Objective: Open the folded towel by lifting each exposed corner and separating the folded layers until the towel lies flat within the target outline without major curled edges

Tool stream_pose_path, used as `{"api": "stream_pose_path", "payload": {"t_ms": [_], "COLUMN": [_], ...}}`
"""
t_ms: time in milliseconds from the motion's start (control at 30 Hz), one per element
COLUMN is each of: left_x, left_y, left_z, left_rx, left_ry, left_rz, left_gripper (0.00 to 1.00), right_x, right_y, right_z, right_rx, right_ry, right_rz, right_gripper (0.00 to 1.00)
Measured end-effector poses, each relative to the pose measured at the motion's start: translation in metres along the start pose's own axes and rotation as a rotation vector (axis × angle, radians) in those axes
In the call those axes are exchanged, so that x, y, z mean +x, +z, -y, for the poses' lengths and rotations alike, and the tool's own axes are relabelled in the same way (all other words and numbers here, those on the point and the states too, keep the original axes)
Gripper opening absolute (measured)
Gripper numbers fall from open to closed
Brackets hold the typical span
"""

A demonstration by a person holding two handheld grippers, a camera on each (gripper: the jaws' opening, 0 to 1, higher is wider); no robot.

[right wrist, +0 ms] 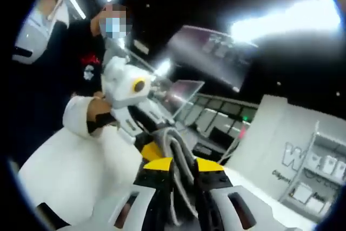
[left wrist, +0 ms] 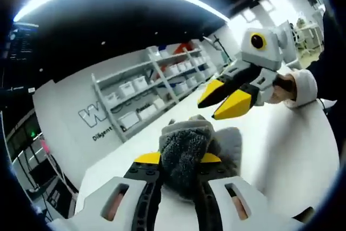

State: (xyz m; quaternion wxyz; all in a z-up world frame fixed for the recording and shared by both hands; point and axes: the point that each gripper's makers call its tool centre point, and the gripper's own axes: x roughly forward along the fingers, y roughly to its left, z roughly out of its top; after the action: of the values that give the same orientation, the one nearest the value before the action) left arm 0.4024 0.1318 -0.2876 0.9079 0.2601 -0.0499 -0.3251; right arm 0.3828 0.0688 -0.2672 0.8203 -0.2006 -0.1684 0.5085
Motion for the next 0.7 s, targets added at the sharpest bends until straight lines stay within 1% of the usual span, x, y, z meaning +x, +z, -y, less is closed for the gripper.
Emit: {"api": "stream_pose_path", "payload": {"t_ms": [100,133,200,233,267,300,333,367,400,500,533,600,633,700], "left_x": [-0.002,-0.003,-0.003,-0.004,-0.003,-0.004,-0.004,-0.005,-0.007,-0.011,-0.013,-0.015,-0.016,-0.018], "left_y": [-0.002,-0.003,-0.006,-0.008,-0.01,-0.013,-0.015,-0.017,-0.02,-0.027,-0.03,-0.036,-0.04,-0.046], "left_z": [-0.005,-0.006,-0.009,-0.011,-0.013,-0.014,-0.015,-0.017,-0.021,-0.029,-0.033,-0.038,-0.04,-0.045], "left_rx": [-0.009,-0.021,-0.032,-0.036,-0.045,-0.052,-0.055,-0.055,-0.055,-0.065,-0.07,-0.08,-0.083,-0.087], "left_ry": [0.009,0.009,0.012,0.016,0.019,0.02,0.021,0.022,0.024,0.037,0.045,0.053,0.056,0.064], "left_rz": [-0.003,-0.003,-0.009,-0.014,-0.02,-0.027,-0.03,-0.035,-0.043,-0.056,-0.062,-0.08,-0.089,-0.104], "left_gripper": [0.19,0.19,0.19,0.2,0.2,0.21,0.22,0.22,0.23,0.25,0.26,0.27,0.27,0.29], "right_x": [-0.007,-0.009,-0.015,-0.017,-0.021,-0.024,-0.025,-0.029,-0.033,-0.038,-0.041,-0.048,-0.051,-0.049], "right_y": [-0.024,-0.03,-0.052,-0.06,-0.072,-0.083,-0.087,-0.103,-0.116,-0.14,-0.15,-0.166,-0.173,-0.173], "right_z": [0.019,0.023,0.034,0.039,0.045,0.051,0.052,0.058,0.061,0.064,0.062,0.061,0.059,0.056], "right_rx": [0.073,0.091,0.126,0.151,0.18,0.192,0.196,0.225,0.263,0.367,0.404,0.434,0.418,0.423], "right_ry": [-0.031,-0.048,-0.1,-0.107,-0.123,-0.139,-0.145,-0.168,-0.182,-0.195,-0.198,-0.214,-0.21,-0.199], "right_rz": [-0.083,-0.109,-0.189,-0.211,-0.243,-0.271,-0.285,-0.339,-0.376,-0.448,-0.489,-0.566,-0.604,-0.595], "right_gripper": [0.18,0.18,0.19,0.2,0.21,0.22,0.23,0.23,0.23,0.26,0.27,0.26,0.26,0.26]}}
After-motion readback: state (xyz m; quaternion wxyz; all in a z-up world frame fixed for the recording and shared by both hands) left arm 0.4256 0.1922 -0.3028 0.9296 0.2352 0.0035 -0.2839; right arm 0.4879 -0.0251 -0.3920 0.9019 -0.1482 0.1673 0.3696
